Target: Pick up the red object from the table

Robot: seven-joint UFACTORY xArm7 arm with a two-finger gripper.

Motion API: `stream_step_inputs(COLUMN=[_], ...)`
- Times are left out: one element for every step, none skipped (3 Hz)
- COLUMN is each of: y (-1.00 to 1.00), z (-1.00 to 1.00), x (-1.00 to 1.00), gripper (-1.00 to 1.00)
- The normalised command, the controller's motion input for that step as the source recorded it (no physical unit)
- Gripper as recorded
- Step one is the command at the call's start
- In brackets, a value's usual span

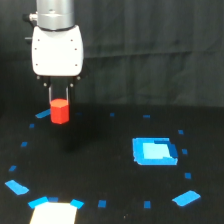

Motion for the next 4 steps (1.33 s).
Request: stream_step_inputs(y=[-0.26, -0.42, -0.14, -0.07], z=[0.74, 0.6, 0.09, 0.2], x=[0.05, 0.14, 0.05, 0.18], gripper=[-0.65, -1.0, -0.95, -1.0])
